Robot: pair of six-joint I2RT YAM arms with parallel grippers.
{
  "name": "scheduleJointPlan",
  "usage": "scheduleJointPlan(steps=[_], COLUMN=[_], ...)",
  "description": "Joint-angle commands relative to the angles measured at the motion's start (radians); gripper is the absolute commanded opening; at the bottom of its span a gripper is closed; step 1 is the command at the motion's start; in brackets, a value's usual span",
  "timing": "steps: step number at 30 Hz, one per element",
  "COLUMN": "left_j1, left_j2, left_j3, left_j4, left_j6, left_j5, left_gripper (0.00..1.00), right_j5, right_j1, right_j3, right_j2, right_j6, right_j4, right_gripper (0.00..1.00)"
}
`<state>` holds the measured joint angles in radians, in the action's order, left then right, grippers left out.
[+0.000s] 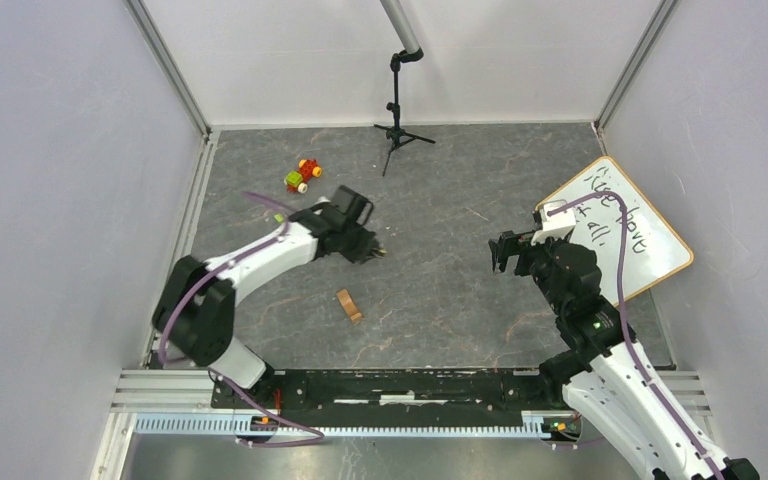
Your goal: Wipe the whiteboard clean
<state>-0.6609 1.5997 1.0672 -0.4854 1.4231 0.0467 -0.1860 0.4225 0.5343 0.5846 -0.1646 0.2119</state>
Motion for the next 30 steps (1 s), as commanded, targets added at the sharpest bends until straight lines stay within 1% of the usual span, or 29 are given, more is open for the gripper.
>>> scheduleJointPlan(steps=[1, 3, 5, 7, 9, 10, 12, 13, 15, 18, 21, 24, 28, 30], left_j1=[-0.142, -0.178, -0.186, -0.182, -0.169, -0.16, -0.139, -0.13, -0.118, -0.098, -0.061, -0.013, 0.009, 0.01], left_j2=[0.119, 0.119, 0.101, 0.085, 0.074, 0.063, 0.012, -0.023, -0.148, -0.322, -0.463, -0.572, -0.623, -0.619], left_j3=[0.059, 0.044, 0.002, -0.047, -0.096, -0.125, -0.181, -0.213, -0.249, -0.259, -0.235, -0.166, 0.013, 0.105], left_j4=[0.128, 0.163, 0.227, 0.285, 0.337, 0.368, 0.394, 0.396, 0.362, 0.259, 0.2, 0.145, 0.07, 0.055], left_j6=[-0.114, -0.135, -0.15, -0.167, -0.181, -0.192, -0.214, -0.239, -0.307, -0.437, -0.571, -0.72, -0.901, -0.972], left_j5=[-0.107, -0.095, -0.103, -0.141, -0.197, -0.228, -0.258, -0.247, -0.183, -0.082, -0.051, -0.008, 0.077, 0.096], left_gripper=[0.31, 0.34, 0.4, 0.46, 0.59, 0.63, 0.66, 0.69, 0.77, 0.86, 0.9, 0.94, 0.96, 0.97], right_j5=[-0.076, -0.087, -0.089, -0.097, -0.107, -0.106, -0.08, -0.056, 0.033, 0.229, 0.434, 0.571, 0.706, 0.724], right_j1=[-0.004, -0.004, -0.004, -0.003, -0.004, -0.004, -0.004, -0.004, -0.005, -0.004, -0.002, 0.011, 0.033, 0.043], right_j3=[0.023, 0.022, 0.012, 0.003, -0.001, -0.002, 0.005, 0.012, 0.03, 0.021, -0.008, -0.011, 0.01, 0.026], right_j2=[0.026, 0.028, 0.025, 0.028, 0.038, 0.047, 0.072, 0.089, 0.125, 0.171, 0.243, 0.349, 0.511, 0.582], right_j6=[-0.034, -0.037, -0.042, -0.052, -0.063, -0.063, -0.06, -0.053, -0.012, 0.039, 0.035, -0.009, -0.085, -0.107], right_j4=[0.045, 0.054, 0.05, 0.047, 0.048, 0.051, 0.064, 0.076, 0.092, 0.071, -0.014, -0.095, -0.203, -0.251], right_gripper=[0.97, 0.98, 0.97, 0.98, 0.97, 0.97, 0.97, 0.97, 0.97, 0.97, 0.97, 0.99, 0.86, 0.76])
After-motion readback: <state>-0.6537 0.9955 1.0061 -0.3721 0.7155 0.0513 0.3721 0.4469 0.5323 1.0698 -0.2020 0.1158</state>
